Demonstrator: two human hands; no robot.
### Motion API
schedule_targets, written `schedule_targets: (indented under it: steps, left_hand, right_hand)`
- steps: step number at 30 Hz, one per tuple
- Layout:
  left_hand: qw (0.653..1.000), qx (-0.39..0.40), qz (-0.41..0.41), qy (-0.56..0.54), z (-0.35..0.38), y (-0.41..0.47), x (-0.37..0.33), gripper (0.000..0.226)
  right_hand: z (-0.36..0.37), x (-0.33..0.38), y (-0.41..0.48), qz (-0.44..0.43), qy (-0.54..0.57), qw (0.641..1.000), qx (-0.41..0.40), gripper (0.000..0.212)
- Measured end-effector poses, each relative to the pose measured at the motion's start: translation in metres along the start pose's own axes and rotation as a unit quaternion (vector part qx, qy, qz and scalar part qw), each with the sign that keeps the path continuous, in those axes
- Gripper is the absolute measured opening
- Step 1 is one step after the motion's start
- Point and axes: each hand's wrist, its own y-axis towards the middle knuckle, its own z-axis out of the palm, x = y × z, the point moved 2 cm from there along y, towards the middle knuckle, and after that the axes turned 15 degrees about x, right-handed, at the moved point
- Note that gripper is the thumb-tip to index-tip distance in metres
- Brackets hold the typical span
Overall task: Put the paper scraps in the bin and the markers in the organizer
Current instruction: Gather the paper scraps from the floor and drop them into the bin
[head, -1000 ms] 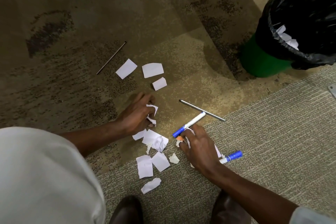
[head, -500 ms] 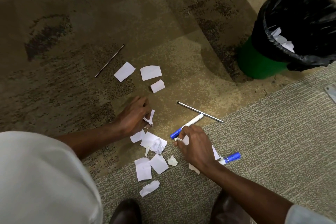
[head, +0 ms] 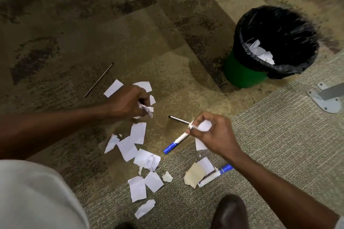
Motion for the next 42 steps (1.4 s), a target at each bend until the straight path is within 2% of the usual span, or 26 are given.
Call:
schedule_targets:
  steps: [3, 4, 8, 11, 15, 16, 18, 20, 21, 24, 25, 27, 29, 30, 33, 37, 42]
  left_hand:
    - [0.999, 0.003, -0.008, -0.038, -0.026, 0.015, -0.025, 0.019]
    - [0.999, 0.010, -0.004, -0.048, -0.035, 0.020, -0.038, 0.025]
    - [0.996, 0.012, 0.060, -0.063, -0.081, 0.047, -0.106, 0.035]
    - [0.995, -0.046, 0.071, -0.050, -0.112, 0.074, -0.165, 0.030]
    - [0.988, -0.132, 0.052, -0.061, -0.133, 0.127, -0.232, 0.027]
    - [0.986, -0.143, 0.044, -0.066, -0.135, 0.140, -0.245, 0.027]
    - [0.982, -0.175, 0.038, -0.054, -0.136, 0.159, -0.263, 0.045]
    - [0.981, -0.185, 0.037, -0.039, -0.131, 0.179, -0.281, 0.039]
    - [0.980, -0.193, 0.036, -0.033, -0.128, 0.184, -0.286, 0.033]
    - [0.983, -0.181, 0.040, 0.011, -0.117, 0.195, -0.297, 0.035]
    - [0.984, -0.170, 0.048, 0.020, -0.113, 0.195, -0.298, 0.033]
    - [0.987, -0.142, 0.061, 0.039, -0.105, 0.194, -0.297, 0.027]
    - [0.988, -0.130, 0.062, 0.059, -0.105, 0.185, -0.290, 0.024]
    - [0.988, -0.123, 0.064, 0.062, -0.107, 0.180, -0.284, 0.019]
    - [0.991, -0.062, 0.079, 0.092, -0.119, 0.156, -0.259, 0.027]
    - [0.989, 0.036, 0.074, 0.122, -0.128, 0.113, -0.199, 0.018]
    - [0.993, 0.096, 0.041, 0.059, -0.100, 0.055, -0.102, 0.016]
  right_hand:
    - [-0.039, 0.017, 0.004, -0.005, 0.028, 0.999, -0.040, 0.025]
    - [-0.054, 0.024, 0.006, -0.011, 0.030, 0.998, -0.062, 0.026]
    - [-0.122, 0.059, 0.011, -0.041, -0.005, 0.982, -0.182, 0.026]
    - [-0.178, 0.083, 0.021, -0.058, -0.069, 0.957, -0.275, 0.022]
    - [-0.242, 0.088, 0.049, -0.013, -0.115, 0.939, -0.325, 0.017]
    - [-0.253, 0.084, 0.057, 0.014, -0.135, 0.936, -0.325, 0.014]
    - [-0.264, 0.074, 0.076, 0.066, -0.160, 0.937, -0.304, 0.010]
    - [-0.275, 0.056, 0.086, 0.120, -0.173, 0.937, -0.279, 0.007]
    - [-0.276, 0.050, 0.091, 0.139, -0.165, 0.942, -0.258, 0.010]
    - [-0.277, 0.036, 0.097, 0.155, -0.088, 0.970, -0.168, 0.025]
    - [-0.276, 0.033, 0.097, 0.157, -0.089, 0.972, -0.151, 0.031]
    - [-0.276, 0.030, 0.095, 0.159, -0.168, 0.959, -0.161, 0.042]
    - [-0.271, 0.035, 0.089, 0.125, -0.237, 0.939, -0.213, 0.044]
    - [-0.267, 0.039, 0.085, 0.100, -0.236, 0.937, -0.239, 0.045]
    - [-0.237, 0.057, 0.071, -0.021, -0.229, 0.933, -0.278, 0.041]
    - [-0.160, 0.073, 0.053, -0.137, -0.243, 0.940, -0.197, 0.021]
    - [-0.048, 0.053, 0.023, -0.133, -0.218, 0.966, -0.028, 0.011]
